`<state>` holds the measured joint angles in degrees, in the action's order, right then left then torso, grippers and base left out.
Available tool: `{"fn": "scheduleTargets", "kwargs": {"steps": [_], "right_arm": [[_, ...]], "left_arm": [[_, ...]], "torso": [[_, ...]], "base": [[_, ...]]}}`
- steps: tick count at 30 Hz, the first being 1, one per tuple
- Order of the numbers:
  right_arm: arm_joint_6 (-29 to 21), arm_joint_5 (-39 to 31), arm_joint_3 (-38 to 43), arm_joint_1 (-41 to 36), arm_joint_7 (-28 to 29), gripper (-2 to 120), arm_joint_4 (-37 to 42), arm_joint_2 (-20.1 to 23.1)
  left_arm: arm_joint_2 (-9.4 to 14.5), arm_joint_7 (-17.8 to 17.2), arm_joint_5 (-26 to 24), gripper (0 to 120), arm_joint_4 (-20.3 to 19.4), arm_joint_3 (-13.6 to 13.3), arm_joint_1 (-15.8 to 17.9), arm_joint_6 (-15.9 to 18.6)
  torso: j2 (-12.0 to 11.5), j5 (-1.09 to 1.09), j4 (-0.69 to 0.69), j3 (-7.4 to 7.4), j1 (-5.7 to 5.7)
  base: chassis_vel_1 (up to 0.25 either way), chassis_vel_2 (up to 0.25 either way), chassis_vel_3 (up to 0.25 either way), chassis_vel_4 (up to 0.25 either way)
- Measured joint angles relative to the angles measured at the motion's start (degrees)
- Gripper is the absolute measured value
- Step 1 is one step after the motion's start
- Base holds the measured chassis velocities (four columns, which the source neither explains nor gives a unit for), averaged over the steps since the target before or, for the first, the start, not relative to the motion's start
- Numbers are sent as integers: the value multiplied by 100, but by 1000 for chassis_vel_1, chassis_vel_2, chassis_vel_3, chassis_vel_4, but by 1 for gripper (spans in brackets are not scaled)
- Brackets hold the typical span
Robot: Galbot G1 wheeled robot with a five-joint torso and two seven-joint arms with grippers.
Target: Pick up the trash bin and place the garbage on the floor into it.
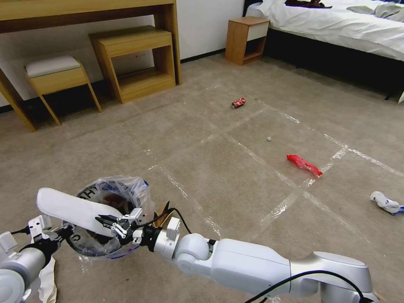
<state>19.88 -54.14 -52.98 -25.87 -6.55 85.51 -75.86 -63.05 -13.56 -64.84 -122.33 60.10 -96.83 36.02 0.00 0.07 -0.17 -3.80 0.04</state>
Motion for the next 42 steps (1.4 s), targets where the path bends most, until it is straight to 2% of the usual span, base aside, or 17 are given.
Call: {"fn": "scheduleTargets", "kwargs": {"steps": [6, 9, 10, 13, 15, 20, 21, 23, 25, 28, 32, 42], "right_arm": [[21, 33, -10, 18, 4, 14, -52, -5], [22, 58, 4, 11, 9, 28, -48, 31], [22, 58, 4, 11, 9, 28, -48, 31], [18, 72, 29, 12, 14, 43, 4, 87], [16, 79, 37, 15, 16, 46, 10, 101], [5, 94, 74, 35, 41, 66, 69, 155], [5, 94, 74, 35, 41, 66, 69, 155], [-7, 95, 94, 43, 52, 79, 102, 182], [-11, 96, 104, 44, 59, 82, 118, 195], [-28, 97, 166, 44, 107, 96, 229, 261], [-83, 80, 285, 43, 156, 100, 452, 404], [-127, 72, 484, -50, 242, 100, 743, 605]], "left_arm": [[10, 5, 1, 1, 11, 9, -14, -5], [12, 7, 9, 1, 42, -4, 7, -8], [12, 7, 9, 1, 42, -4, 7, -8], [14, 12, 15, 1, 76, -16, 23, -10], [14, 13, 17, 1, 80, -18, 25, -11], [12, 15, 25, 1, 85, -24, 26, -18], [12, 15, 25, 1, 85, -24, 26, -18], [12, 17, 26, 1, 91, -23, 24, -21], [13, 17, 25, 1, 98, -21, 22, -21], [29, 18, 26, 1, 127, -7, 12, -22], [60, 16, 26, 1, 183, 11, 11, -22], [62, 4, 37, 1, 255, 3, 32, -24]], "torso": [[0, 0, 0, 0, 0], [0, 0, 0, 0, 0], [0, 0, 0, 0, 0], [0, 0, 0, 0, 0], [0, 0, 0, 0, 0], [0, 0, 0, 0, 0], [0, 0, 0, 0, 0], [0, 0, 0, 0, 0], [0, 0, 0, 0, 0], [0, 0, 0, 0, 0], [0, 0, 0, 0, 0], [0, 0, 0, 0, 0]], "base": [[0, 0, 0, 0], [0, 0, 0, 0], [0, 0, 0, 0], [0, 0, 0, 0], [0, 0, 0, 0], [0, 0, 0, 0], [0, 0, 0, 0], [0, 0, 0, 0], [0, 0, 0, 0], [0, 0, 0, 0], [0, 0, 0, 0], [0, 0, 0, 0]]}}
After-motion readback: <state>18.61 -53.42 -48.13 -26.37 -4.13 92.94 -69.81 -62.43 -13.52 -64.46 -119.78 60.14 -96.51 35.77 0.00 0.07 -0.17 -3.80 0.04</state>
